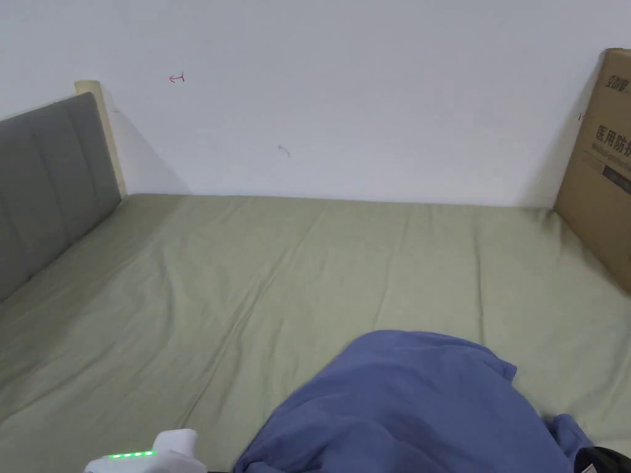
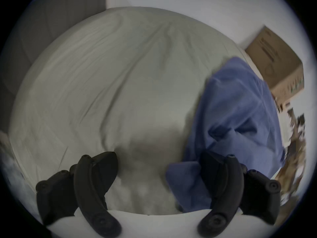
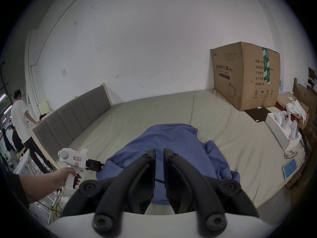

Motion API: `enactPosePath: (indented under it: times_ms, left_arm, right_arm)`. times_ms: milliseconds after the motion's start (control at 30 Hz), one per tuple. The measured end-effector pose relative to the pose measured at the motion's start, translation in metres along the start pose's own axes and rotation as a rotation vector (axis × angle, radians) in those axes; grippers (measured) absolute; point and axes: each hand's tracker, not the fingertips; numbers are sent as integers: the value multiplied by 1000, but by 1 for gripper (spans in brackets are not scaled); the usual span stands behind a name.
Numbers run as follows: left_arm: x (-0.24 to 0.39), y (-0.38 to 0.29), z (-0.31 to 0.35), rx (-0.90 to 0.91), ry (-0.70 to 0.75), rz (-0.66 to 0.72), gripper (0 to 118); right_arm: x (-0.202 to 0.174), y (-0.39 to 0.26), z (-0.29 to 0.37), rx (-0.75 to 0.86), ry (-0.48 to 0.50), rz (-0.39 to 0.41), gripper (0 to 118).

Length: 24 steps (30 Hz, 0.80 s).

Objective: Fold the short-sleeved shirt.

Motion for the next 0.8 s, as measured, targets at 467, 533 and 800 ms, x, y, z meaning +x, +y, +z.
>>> enactPosePath:
  times_ms: [467, 533, 800]
  left_arm:
    - [4, 4, 46, 274, -323, 90, 6]
    - [-7, 0, 60, 322, -333, 123, 6]
    - [-26, -10, 62, 345, -353, 158, 5]
  right_arm:
    - [25, 60, -142, -99, 69, 1, 10]
    - [41, 86, -199, -169, 123, 37, 10]
    - [66, 131, -430, -513, -70, 144, 116]
